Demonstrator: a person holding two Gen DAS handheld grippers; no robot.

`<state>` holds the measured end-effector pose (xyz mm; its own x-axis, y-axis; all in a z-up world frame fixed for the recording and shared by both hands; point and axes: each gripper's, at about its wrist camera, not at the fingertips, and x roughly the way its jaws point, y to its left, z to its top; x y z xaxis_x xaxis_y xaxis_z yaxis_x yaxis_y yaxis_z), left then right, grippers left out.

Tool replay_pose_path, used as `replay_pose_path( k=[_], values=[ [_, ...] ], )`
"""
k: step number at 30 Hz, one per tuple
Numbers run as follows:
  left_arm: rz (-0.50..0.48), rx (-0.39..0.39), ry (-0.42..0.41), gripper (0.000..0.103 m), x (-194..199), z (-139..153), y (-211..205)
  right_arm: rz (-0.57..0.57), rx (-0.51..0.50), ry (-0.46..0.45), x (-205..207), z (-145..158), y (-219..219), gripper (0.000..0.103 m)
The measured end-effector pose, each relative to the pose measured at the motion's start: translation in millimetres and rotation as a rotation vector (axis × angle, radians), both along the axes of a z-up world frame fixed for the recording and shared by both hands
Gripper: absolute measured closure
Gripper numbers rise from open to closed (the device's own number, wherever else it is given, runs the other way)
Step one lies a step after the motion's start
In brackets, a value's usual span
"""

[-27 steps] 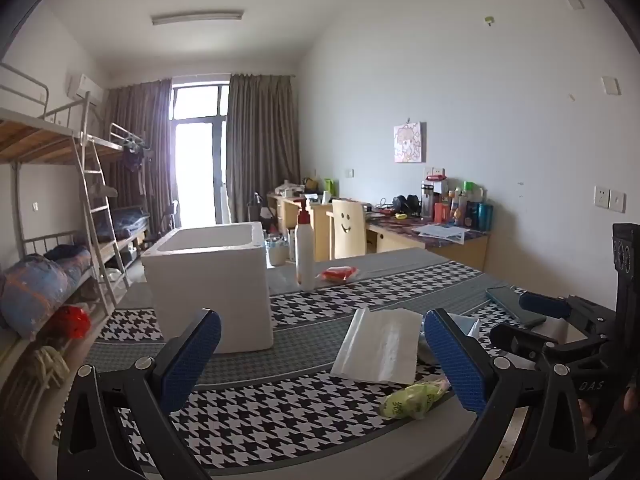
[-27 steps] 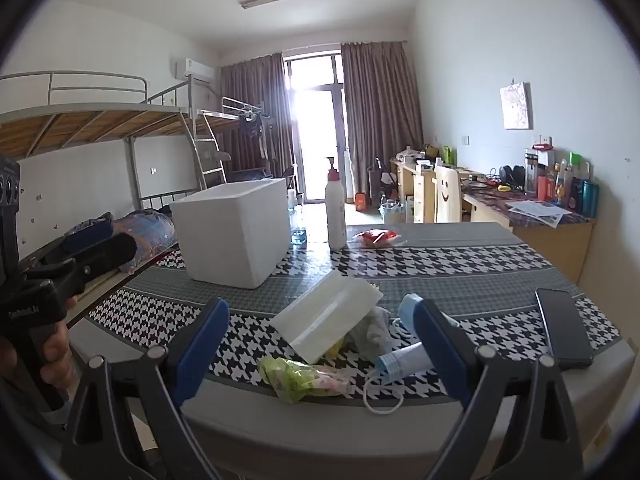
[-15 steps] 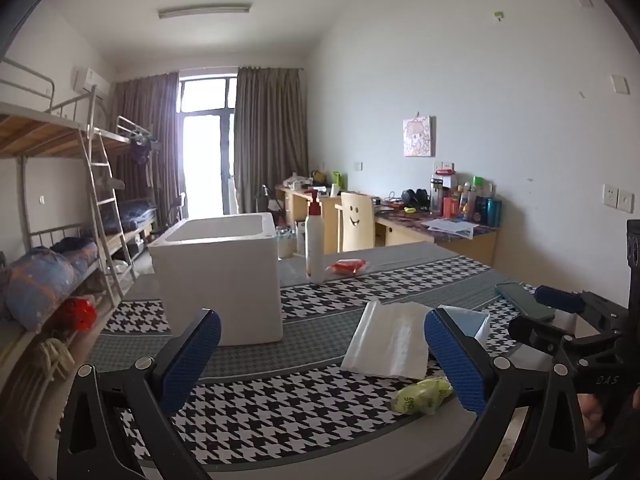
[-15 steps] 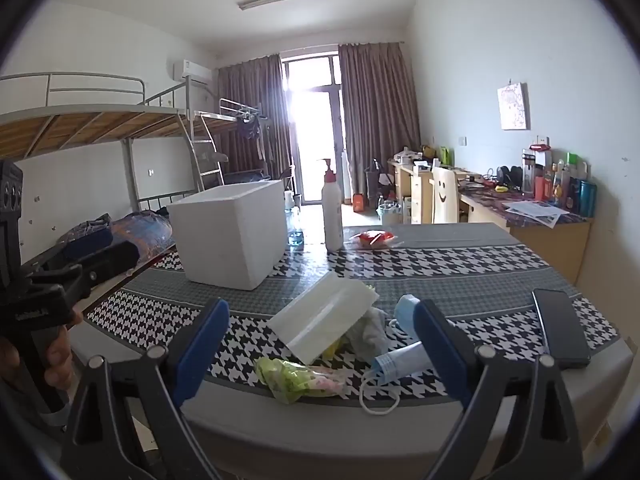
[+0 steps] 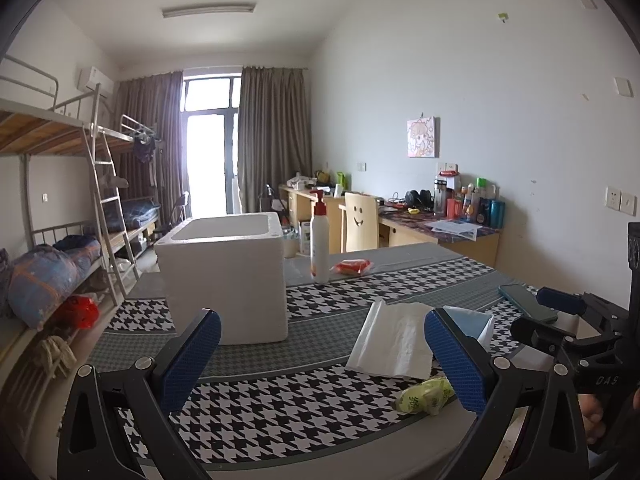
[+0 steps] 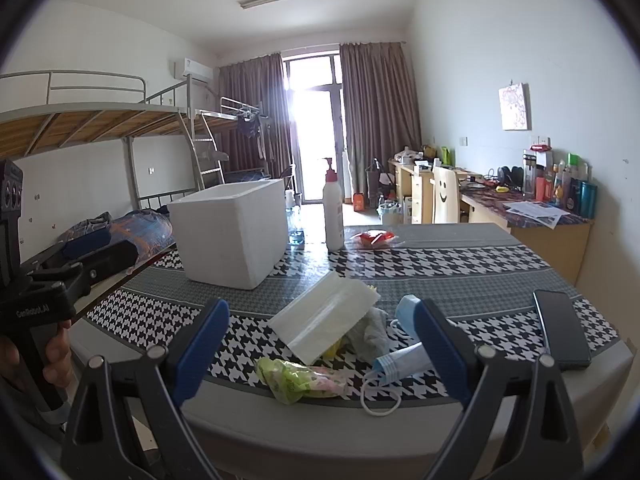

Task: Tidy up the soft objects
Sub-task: 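Move both tools toward the items lying on the houndstooth table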

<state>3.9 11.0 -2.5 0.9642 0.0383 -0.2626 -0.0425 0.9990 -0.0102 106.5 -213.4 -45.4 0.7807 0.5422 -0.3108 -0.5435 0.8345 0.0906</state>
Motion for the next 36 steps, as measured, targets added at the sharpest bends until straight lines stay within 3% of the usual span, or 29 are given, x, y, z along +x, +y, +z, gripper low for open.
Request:
replay_pose_path(
  k=[36],
  values=[
    [-0.039, -0.005, 0.027, 0.001, 3.1, -1.7, -13.3, -0.022, -0.002, -0.007, -6.7, -1.0, -4.6, 0.007]
  ],
)
